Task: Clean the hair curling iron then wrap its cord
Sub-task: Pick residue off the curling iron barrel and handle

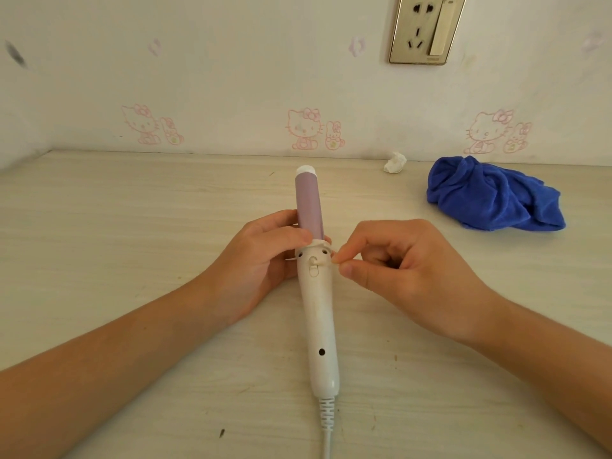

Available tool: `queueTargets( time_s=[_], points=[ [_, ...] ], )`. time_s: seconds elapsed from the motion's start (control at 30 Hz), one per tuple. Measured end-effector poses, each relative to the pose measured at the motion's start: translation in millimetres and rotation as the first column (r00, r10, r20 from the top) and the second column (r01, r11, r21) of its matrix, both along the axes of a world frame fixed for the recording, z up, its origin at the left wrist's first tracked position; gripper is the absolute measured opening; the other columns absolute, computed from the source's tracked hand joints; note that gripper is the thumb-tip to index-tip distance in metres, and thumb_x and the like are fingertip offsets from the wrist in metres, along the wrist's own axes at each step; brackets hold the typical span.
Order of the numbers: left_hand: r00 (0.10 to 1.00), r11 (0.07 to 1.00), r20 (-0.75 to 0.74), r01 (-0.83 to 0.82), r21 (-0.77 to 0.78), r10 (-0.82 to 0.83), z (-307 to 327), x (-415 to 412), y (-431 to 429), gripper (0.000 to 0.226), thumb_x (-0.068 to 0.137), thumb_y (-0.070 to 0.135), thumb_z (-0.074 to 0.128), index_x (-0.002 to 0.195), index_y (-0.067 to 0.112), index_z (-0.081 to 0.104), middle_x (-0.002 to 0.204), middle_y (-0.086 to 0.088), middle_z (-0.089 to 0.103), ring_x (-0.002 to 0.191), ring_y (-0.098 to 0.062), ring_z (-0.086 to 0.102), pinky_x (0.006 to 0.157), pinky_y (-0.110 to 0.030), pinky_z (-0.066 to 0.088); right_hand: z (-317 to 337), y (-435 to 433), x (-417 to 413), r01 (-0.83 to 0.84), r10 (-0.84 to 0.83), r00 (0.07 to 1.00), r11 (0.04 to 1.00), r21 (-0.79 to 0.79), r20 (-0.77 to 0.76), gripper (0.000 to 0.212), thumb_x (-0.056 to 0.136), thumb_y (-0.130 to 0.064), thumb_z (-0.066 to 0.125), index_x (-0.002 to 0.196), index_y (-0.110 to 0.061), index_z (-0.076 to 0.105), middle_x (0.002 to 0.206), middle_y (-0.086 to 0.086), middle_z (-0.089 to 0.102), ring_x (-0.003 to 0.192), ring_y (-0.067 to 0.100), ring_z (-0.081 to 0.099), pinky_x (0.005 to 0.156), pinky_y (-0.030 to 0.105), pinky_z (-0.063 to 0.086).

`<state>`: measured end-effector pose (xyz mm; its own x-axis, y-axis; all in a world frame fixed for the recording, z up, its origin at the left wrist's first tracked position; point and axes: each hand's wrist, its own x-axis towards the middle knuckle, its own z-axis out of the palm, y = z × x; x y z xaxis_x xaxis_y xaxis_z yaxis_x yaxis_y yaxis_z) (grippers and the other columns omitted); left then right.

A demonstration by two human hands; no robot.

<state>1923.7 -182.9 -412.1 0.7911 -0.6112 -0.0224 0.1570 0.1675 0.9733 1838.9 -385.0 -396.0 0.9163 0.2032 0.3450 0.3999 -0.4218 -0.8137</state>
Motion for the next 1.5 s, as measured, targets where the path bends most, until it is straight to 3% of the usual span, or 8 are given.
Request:
queueTargets(
  time_s=[0.33, 0.57, 0.73, 0.97, 1.03, 1.13, 1.27, 1.5],
  points=[
    [1.000, 1.000, -0.016, 0.009, -0.024, -0.009, 0.5, 0.9, 1.0, 0.037, 0.086, 0.011, 0.061, 0.119, -0.004, 0.064, 0.098, -0.015, 0.072, 0.089, -0.028, 0.068, 0.078, -0.036, 0.059, -2.1, -1.2, 1.8, 0.038, -0.038, 0.999, 0.999, 0.036, -0.004, 0.014, 0.094, -0.002, 0.070, 0.085, -0.012, 0.073, 0.046, -0.011, 0.032, 0.045, 0.009, 0.025, 0.049, 0.012, 0.029],
    [0.998, 0.998, -0.001, -0.058, -0.039, 0.059, -0.7, -0.4, -0.3, 0.026, 0.083, 0.009, 0.058, 0.105, -0.002, 0.068, 0.095, -0.014, 0.073, 0.081, -0.022, 0.073, 0.068, -0.032, 0.060, -2.3, -2.7, 2.8, -0.082, 0.105, 0.984, 0.985, 0.155, -0.143, 0.008, 0.090, -0.011, 0.071, 0.083, -0.015, 0.073, 0.047, -0.009, 0.034, 0.046, 0.013, 0.022, 0.048, 0.017, 0.028],
    [0.995, 0.993, -0.034, -0.100, -0.063, 0.098, -2.4, 1.6, -0.3, 0.024, 0.082, 0.009, 0.061, 0.102, 0.001, 0.069, 0.095, -0.015, 0.073, 0.086, -0.027, 0.073, 0.075, -0.038, 0.060, -0.2, 0.1, -2.5, -0.197, 0.206, 0.959, 0.978, 0.069, -0.193, 0.006, 0.087, -0.009, 0.073, 0.082, -0.013, 0.075, 0.049, -0.005, 0.035, 0.047, 0.012, 0.026, 0.049, 0.016, 0.030],
    [0.964, 0.968, 0.099, -0.250, 0.021, 0.246, -4.3, 0.9, -2.0, 0.025, 0.084, 0.021, 0.069, 0.104, 0.007, 0.072, 0.094, -0.017, 0.067, 0.084, -0.026, 0.064, 0.069, -0.033, 0.054, 8.0, -1.0, -7.2, -0.249, 0.231, 0.956, 0.965, -0.083, -0.182, 0.010, 0.089, -0.006, 0.073, 0.083, -0.014, 0.075, 0.049, -0.006, 0.035, 0.046, 0.010, 0.028, 0.051, 0.015, 0.033],
    [0.960, 0.963, 0.095, -0.269, 0.028, 0.265, -3.9, 1.9, -1.4, 0.022, 0.084, 0.021, 0.068, 0.101, 0.007, 0.073, 0.095, -0.019, 0.066, 0.087, -0.031, 0.063, 0.071, -0.037, 0.053, 7.7, 1.8, -9.9, -0.297, 0.274, 0.936, 0.951, -0.080, -0.223, 0.012, 0.089, -0.005, 0.073, 0.084, -0.015, 0.075, 0.049, -0.005, 0.035, 0.046, 0.011, 0.029, 0.050, 0.015, 0.033],
    [0.959, 0.962, 0.098, -0.270, 0.041, 0.265, -3.2, 1.6, -2.2, 0.020, 0.084, 0.021, 0.067, 0.098, 0.008, 0.073, 0.094, -0.018, 0.066, 0.086, -0.030, 0.063, 0.071, -0.038, 0.053, 6.8, 1.0, -7.9, -0.205, 0.187, 0.968, 0.974, -0.093, -0.169, 0.014, 0.090, -0.003, 0.073, 0.082, -0.015, 0.074, 0.049, -0.005, 0.033, 0.047, 0.009, 0.027, 0.051, 0.014, 0.032],
    [0.960, 0.962, 0.101, -0.267, 0.050, 0.261, -3.0, 1.2, -2.2, 0.019, 0.084, 0.021, 0.067, 0.097, 0.008, 0.073, 0.094, -0.019, 0.065, 0.087, -0.032, 0.062, 0.071, -0.040, 0.051, 9.1, 1.6, -10.6, -0.312, 0.279, 0.929, 0.944, -0.106, -0.244, 0.013, 0.090, -0.006, 0.073, 0.084, -0.016, 0.076, 0.049, -0.004, 0.035, 0.046, 0.011, 0.029, 0.051, 0.016, 0.033],
    [0.961, 0.962, 0.083, -0.270, 0.050, 0.265, -3.3, 2.0, -1.7, 0.015, 0.084, 0.020, 0.067, 0.093, 0.011, 0.075, 0.094, -0.016, 0.069, 0.090, -0.031, 0.065, 0.074, -0.040, 0.055, 11.5, 0.4, -9.9, -0.327, 0.288, 0.920, 0.938, -0.117, -0.264, 0.015, 0.090, -0.002, 0.073, 0.084, -0.016, 0.076, 0.048, -0.003, 0.035, 0.046, 0.012, 0.029, 0.051, 0.015, 0.033]
  ],
)
